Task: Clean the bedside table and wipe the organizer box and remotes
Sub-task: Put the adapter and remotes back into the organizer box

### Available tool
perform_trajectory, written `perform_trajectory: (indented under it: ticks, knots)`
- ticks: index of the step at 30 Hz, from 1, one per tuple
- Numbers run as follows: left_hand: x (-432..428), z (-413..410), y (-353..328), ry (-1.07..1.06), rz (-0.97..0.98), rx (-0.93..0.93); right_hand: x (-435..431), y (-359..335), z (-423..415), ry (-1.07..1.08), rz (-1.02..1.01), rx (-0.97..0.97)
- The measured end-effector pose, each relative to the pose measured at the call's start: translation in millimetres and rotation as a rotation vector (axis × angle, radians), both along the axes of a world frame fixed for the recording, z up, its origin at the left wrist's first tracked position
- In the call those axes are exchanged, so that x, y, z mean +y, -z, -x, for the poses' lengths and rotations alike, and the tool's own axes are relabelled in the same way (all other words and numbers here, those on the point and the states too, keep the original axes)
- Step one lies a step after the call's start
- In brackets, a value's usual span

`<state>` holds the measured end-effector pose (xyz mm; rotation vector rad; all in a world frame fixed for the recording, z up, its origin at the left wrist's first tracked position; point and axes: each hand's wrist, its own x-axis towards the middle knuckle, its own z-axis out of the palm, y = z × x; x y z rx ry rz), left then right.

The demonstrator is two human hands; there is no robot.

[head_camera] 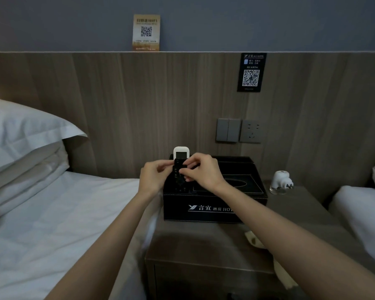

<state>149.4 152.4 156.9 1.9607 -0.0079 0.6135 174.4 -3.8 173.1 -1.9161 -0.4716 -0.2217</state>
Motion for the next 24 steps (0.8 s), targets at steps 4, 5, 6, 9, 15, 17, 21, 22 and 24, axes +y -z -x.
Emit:
perform_trajectory:
  ticks: [4,5,6,9,15,17,21,22,24]
  knots:
    - [4,3,0,-0.019,0.000,-0.003,0,0,4,0.068,0.016,-0.077]
    - [4,5,-1,-0.030,-0.004,-0.012,-1,-1,6,0.067,0.016,-0.094]
    - [4,7,-2,-0.043,-0.011,-0.024,-3,-4,9,0.063,0.012,-0.107]
    - [-3,20,-11,-0.066,-0.061,-0.097,-17,-16,16,0.078,0.030,-0.159]
    - [-40,48,-26,-0.040,-0.365,-0.295,-81,-25,31,0.152,0.118,-0.238]
    - [-58,55,-22,-0.004,-0.459,-0.303,-107,-19,29,0.224,0.141,-0.241]
    - [-88,52,-2,0.100,-0.616,-0.214,-158,-1,19,0.390,0.230,-0.193]
    - [-94,48,4,0.120,-0.658,-0.177,-170,6,16,0.422,0.260,-0.178]
    - [-102,39,15,0.135,-0.744,-0.099,-191,17,8,0.478,0.284,-0.114]
